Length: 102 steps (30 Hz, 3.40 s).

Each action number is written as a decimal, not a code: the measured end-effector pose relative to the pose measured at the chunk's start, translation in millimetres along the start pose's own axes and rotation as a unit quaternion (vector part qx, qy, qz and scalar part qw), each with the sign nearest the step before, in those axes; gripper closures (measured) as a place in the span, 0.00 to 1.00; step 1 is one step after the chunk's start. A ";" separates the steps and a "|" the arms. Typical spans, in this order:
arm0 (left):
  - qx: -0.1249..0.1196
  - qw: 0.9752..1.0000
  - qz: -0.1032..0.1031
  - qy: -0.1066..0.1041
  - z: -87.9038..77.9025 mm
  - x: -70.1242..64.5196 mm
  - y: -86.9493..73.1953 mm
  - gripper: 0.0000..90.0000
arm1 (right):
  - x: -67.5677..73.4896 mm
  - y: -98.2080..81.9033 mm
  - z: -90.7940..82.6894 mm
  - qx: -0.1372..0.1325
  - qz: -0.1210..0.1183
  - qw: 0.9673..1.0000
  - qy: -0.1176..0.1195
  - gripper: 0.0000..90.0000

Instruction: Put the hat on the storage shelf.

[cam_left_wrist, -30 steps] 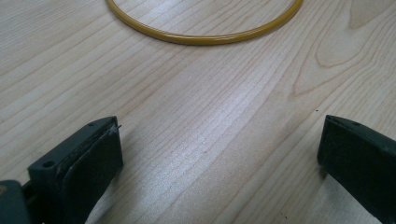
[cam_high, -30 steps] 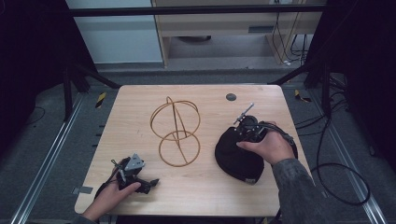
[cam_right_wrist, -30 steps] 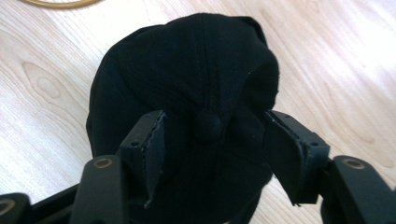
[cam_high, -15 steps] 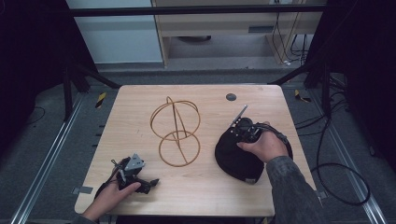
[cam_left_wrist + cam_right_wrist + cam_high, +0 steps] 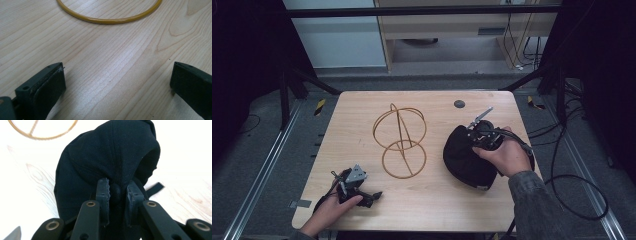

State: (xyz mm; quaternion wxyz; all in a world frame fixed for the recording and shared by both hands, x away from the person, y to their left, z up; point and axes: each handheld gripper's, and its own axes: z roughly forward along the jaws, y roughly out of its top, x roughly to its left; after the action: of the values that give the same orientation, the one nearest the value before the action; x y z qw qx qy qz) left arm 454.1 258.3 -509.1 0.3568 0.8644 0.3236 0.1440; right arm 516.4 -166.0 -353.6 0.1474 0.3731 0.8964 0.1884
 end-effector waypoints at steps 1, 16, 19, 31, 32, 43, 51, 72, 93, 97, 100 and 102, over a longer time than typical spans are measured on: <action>0.000 1.000 -0.001 0.000 0.1 -0.1 0.0 0.00 | -0.3 -0.4 -8.1 -0.019 0.005 1.000 0.001 0.85; 0.000 1.000 -0.001 0.001 0.1 -0.3 0.0 0.00 | -2.4 -2.3 -46.9 -0.109 0.012 0.994 -0.013 0.86; 0.000 1.000 -0.001 0.000 0.1 -0.4 0.0 0.00 | -2.3 -2.3 -50.7 -0.121 0.013 0.992 -0.016 0.86; -0.001 1.000 0.000 0.001 0.3 -0.2 0.1 0.00 | -2.1 7.3 -73.2 -0.153 0.014 0.988 -0.026 0.86; -0.001 1.000 0.000 0.001 0.3 -0.2 0.1 0.00 | -2.1 7.3 -73.2 -0.153 0.014 0.988 -0.026 0.86; 0.000 1.000 0.000 0.001 0.1 -0.2 0.2 0.00 | 5.7 18.6 -89.8 -0.173 0.003 0.984 -0.034 0.86; 0.000 1.000 0.000 0.000 0.2 -0.2 0.3 0.00 | 9.7 27.4 -99.0 -0.195 0.001 0.980 -0.043 0.86; 0.001 1.000 0.001 -0.001 0.2 -0.3 0.5 0.00 | 7.7 43.0 -126.3 -0.217 0.001 0.975 -0.049 0.86; 0.002 1.000 0.002 -0.001 0.2 -0.2 0.6 0.00 | 19.4 71.2 -145.8 -0.265 -0.009 0.964 -0.020 0.87; 0.002 1.000 0.002 0.000 0.2 -0.1 0.6 0.00 | 23.9 79.4 -146.7 -0.268 -0.016 0.963 -0.015 0.87; 0.001 1.000 0.002 -0.001 0.3 -0.2 0.7 0.00 | 26.2 83.9 -148.3 -0.275 -0.018 0.961 -0.008 0.87; 0.001 1.000 0.002 -0.001 0.4 -0.2 0.7 0.00 | 26.7 86.3 -148.5 -0.276 -0.018 0.961 -0.005 0.87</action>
State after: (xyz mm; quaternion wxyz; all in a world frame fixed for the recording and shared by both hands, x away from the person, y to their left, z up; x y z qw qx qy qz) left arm 454.4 257.6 -508.8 0.3559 0.8656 0.3216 0.1438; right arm 491.1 -124.3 -186.7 0.2522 0.3027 0.8152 0.4245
